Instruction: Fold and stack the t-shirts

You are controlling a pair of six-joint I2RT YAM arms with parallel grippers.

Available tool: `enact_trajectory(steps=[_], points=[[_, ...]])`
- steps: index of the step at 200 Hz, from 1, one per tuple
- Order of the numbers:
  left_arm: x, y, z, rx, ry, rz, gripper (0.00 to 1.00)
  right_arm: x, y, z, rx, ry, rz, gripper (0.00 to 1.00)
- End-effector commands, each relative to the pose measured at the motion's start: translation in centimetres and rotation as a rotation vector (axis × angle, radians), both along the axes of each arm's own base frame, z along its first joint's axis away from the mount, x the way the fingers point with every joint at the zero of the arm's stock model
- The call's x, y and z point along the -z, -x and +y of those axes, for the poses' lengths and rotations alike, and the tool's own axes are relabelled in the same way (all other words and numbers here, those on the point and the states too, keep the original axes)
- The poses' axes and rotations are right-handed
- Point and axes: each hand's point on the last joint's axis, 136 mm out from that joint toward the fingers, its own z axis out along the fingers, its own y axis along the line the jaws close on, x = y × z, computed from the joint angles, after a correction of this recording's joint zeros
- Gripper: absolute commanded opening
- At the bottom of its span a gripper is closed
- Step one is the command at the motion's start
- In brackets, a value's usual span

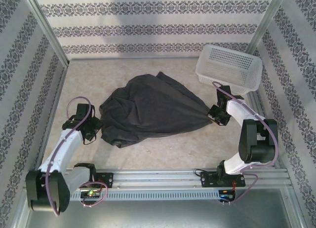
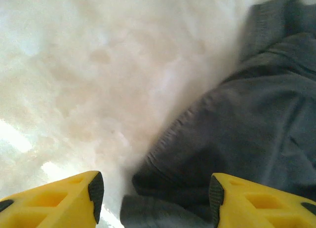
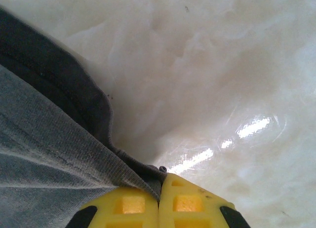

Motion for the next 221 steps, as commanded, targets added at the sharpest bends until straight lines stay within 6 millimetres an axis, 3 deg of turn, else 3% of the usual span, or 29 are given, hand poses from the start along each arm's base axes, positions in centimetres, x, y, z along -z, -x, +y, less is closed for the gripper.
enact_trajectory(steps=[1, 13, 30, 72, 83, 103, 124, 146, 169, 197, 221], points=[[-0.1, -2.7, 0.5, 0.001, 0.032, -0.080, 0.59, -0.6, -0.7, -0.2, -0.018, -0.001, -0.011, 0.00], [0.0, -4.9, 0.0, 0.045, 0.051, -0.139, 0.59, -0.6, -0.8, 0.0, -0.023, -0.014, -0.011, 0.00], [1.2, -6.2, -0.6, 0.086, 0.080, -0.121, 0.57, -0.4, -0.7, 0.3, -0.026, -0.030, -0.009, 0.00], [4.4, -6.3, -1.1, 0.117, 0.103, -0.064, 0.42, -0.8, -1.0, 0.7, -0.022, -0.049, -0.026, 0.00], [4.9, -6.4, -1.3, 0.120, 0.112, -0.067, 0.34, -0.8, -1.0, 0.8, -0.021, -0.053, -0.031, 0.00], [4.4, -6.9, -1.2, 0.125, 0.100, -0.087, 0.03, -0.9, -1.1, 1.0, -0.020, -0.062, -0.041, 0.00], [0.0, -8.6, 0.5, 0.119, -0.011, -0.181, 0.00, -1.3, -1.4, 1.4, -0.030, -0.074, -0.078, 0.00], [-7.9, -10.3, 2.2, 0.099, -0.136, -0.374, 0.00, -2.3, -1.6, 1.5, -0.031, -0.067, -0.126, 0.00], [-14.2, -10.1, 2.8, 0.070, -0.188, -0.523, 0.00, -3.0, -1.6, 1.1, -0.021, -0.049, -0.151, 0.00], [-18.9, -8.2, 2.8, 0.049, -0.232, -0.656, 0.00, -3.9, -2.2, 0.5, -0.006, -0.027, -0.196, 0.00], [-21.0, -7.0, 3.6, 0.030, -0.294, -0.696, 0.00, -4.5, -2.8, 0.2, -0.004, -0.010, -0.219, 0.00]])
